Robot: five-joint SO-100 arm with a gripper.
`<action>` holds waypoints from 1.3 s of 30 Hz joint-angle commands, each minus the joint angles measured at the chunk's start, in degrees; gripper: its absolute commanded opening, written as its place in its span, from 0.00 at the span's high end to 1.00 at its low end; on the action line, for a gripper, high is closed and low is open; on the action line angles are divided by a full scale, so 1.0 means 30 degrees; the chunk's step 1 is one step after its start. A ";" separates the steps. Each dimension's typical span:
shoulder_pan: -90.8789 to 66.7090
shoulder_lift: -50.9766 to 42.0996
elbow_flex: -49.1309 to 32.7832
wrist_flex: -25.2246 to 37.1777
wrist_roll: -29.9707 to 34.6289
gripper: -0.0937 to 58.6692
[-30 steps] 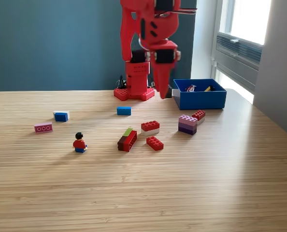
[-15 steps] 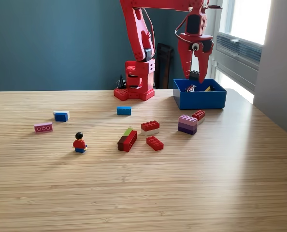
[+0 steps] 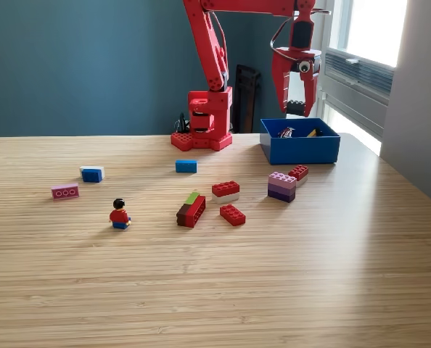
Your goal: Grasp a lego block and put it in the bin.
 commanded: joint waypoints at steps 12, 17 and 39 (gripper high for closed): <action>0.1201 0.0908 -0.1846 0.0381 -0.0205 0.60; 0.5947 0.0908 -0.2783 0.0176 -0.0645 0.73; 2.2939 0.1113 0.0674 -0.4248 -0.7910 0.75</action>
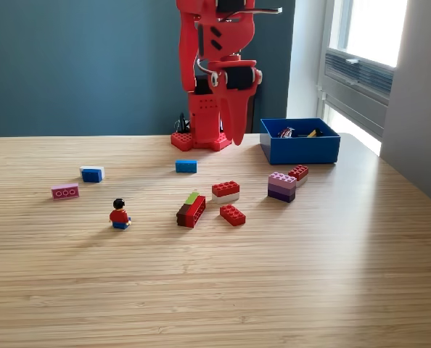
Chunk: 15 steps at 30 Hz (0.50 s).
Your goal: Grasp a lego block and put it in the bin.
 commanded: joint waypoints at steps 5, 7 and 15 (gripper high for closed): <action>0.1143 0.1084 0.0762 -0.0703 -0.0234 0.74; 0.1113 0.0967 0.0908 -0.0732 -0.0146 0.73; 0.1113 0.0937 0.1113 -0.0732 -0.0264 0.71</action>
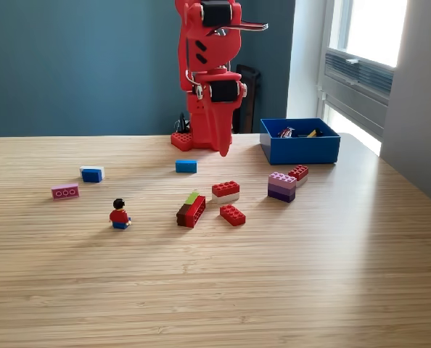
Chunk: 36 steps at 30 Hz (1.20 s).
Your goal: Grasp a lego block and put it in the bin.
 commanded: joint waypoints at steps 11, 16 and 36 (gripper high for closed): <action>0.0117 0.0937 0.0234 -0.0791 -0.0205 0.70; 0.0117 0.0908 0.0527 -0.1611 -0.0410 0.68; 0.0146 0.0820 0.0234 -0.2139 -0.0088 0.66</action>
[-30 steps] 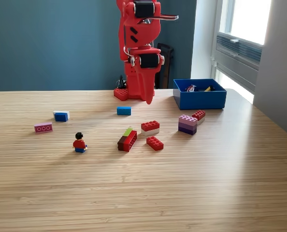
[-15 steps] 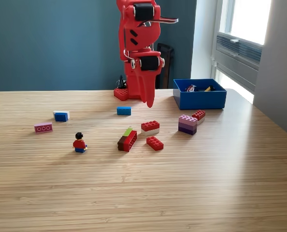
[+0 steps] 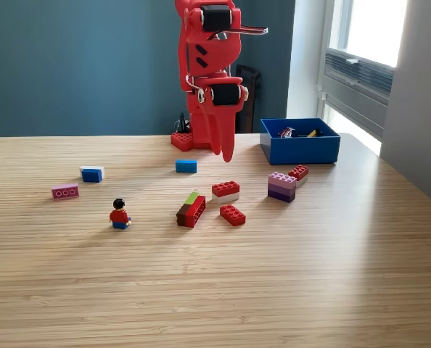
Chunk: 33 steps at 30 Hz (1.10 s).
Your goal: Grasp a lego block and put it in the bin.
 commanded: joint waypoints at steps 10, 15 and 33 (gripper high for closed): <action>0.0205 0.0820 -0.0586 -0.0264 0.0850 0.66; 0.0205 0.0791 -0.0645 -0.0264 0.0879 0.65; 0.2080 0.1113 0.3984 0.1523 0.0117 0.66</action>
